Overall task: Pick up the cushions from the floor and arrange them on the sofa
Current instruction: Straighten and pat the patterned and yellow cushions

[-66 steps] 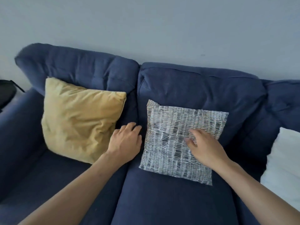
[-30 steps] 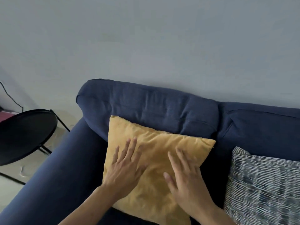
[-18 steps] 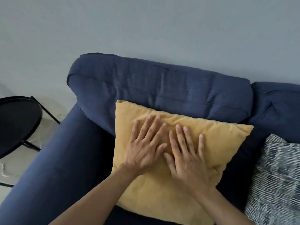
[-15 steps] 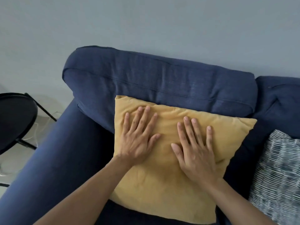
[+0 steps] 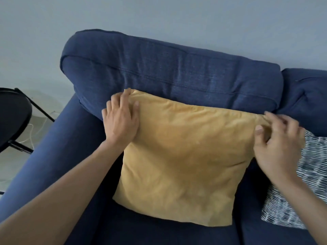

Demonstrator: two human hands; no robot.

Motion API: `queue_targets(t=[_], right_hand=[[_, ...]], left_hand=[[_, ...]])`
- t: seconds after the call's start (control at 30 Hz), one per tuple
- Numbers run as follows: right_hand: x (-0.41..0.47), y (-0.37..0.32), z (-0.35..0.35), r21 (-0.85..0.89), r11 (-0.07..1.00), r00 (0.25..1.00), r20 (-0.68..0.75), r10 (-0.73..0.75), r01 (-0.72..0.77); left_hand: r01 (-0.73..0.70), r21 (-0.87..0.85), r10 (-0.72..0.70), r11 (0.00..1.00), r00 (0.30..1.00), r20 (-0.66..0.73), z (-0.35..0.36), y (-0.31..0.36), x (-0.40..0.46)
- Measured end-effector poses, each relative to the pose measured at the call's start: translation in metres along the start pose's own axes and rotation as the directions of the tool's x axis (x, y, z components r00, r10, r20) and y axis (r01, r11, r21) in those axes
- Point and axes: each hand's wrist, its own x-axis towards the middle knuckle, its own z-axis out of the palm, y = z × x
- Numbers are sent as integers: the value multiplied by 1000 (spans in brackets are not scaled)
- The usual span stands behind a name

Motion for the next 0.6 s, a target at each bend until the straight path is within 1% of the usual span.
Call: queue_targets(t=[0.03, 0.07, 0.1, 0.17, 0.23, 0.33, 0.43, 0.5, 0.6], right_hand=[[5, 4, -6, 74, 992, 991, 91, 99, -106], [10, 5, -11, 131, 972, 967, 192, 168, -195], [15, 5, -14, 168, 954, 944, 263, 201, -250], [23, -2, -17, 201, 942, 924, 329, 193, -268], [28, -12, -17, 209, 939, 911, 370, 182, -273], [41, -23, -15, 198, 961, 940, 318, 124, -194], [58, -26, -7, 199, 968, 963, 247, 103, -154], [62, -24, 2, 198, 969, 972, 210, 106, -148], [54, -24, 10, 222, 962, 976, 180, 120, -159]], left_hand=[[64, -25, -64, 998, 997, 31, -3, 5, 8], [117, -59, -112, 991, 991, 80, -6, 11, 15], [153, -95, -139, 984, 981, 133, -8, 15, 20], [164, -116, -137, 980, 967, 216, -12, 17, 26], [143, -53, -125, 988, 958, 257, -20, 13, 30], [107, 48, -115, 993, 966, 233, -38, 10, 40], [88, 90, -103, 992, 978, 183, -41, 18, 46], [79, 76, -89, 994, 985, 150, -33, 24, 44], [100, -20, -97, 995, 989, 115, -22, 21, 40]])
